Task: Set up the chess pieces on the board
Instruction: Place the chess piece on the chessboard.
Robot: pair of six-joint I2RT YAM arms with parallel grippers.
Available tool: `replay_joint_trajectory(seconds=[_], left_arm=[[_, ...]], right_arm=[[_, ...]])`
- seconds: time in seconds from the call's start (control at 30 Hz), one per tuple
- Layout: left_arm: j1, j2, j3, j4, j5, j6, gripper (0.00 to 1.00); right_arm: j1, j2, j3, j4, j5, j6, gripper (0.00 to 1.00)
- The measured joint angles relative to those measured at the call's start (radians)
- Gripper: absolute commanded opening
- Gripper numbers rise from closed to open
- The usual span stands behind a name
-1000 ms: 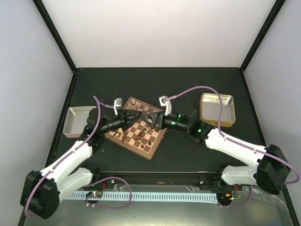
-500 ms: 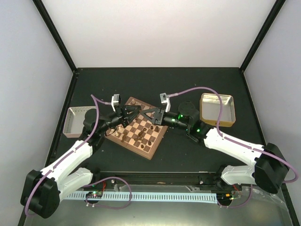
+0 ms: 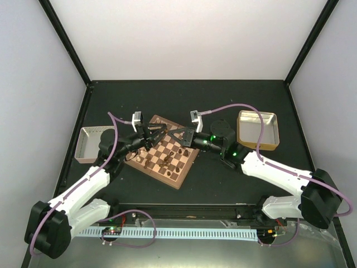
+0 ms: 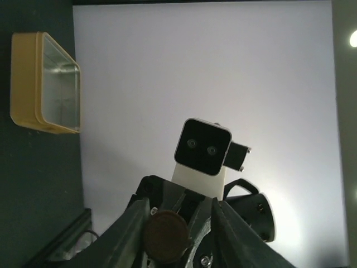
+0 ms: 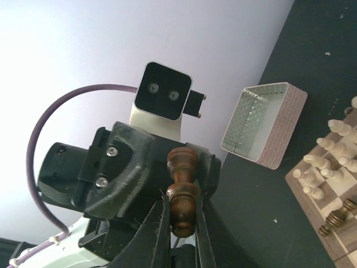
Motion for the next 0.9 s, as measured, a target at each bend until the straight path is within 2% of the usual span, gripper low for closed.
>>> replay_joint_trajectory(seconds=[0.17, 0.3, 0.6, 0.73, 0.9], left_arm=[[0.0, -0.029, 0.0, -0.077, -0.02, 0.056, 0.65], [0.007, -0.089, 0.001, -0.214, -0.077, 0.146, 0.76], [0.019, -0.229, 0.073, -0.684, -0.356, 0.564, 0.81], [0.024, -0.272, 0.079, -0.808, -0.457, 0.696, 0.82], [0.024, -0.276, 0.085, -0.89, -0.521, 0.798, 0.82]], right_arm=[[-0.012, 0.0, 0.001, -0.069, 0.006, -0.034, 0.01], [-0.031, -0.008, 0.02, -0.199, 0.011, -0.112, 0.01], [-0.065, 0.098, 0.291, -0.753, 0.064, -0.457, 0.01], [-0.065, 0.196, 0.361, -0.98, 0.082, -0.575, 0.01], [-0.051, 0.296, 0.418, -1.168, 0.109, -0.666, 0.02]])
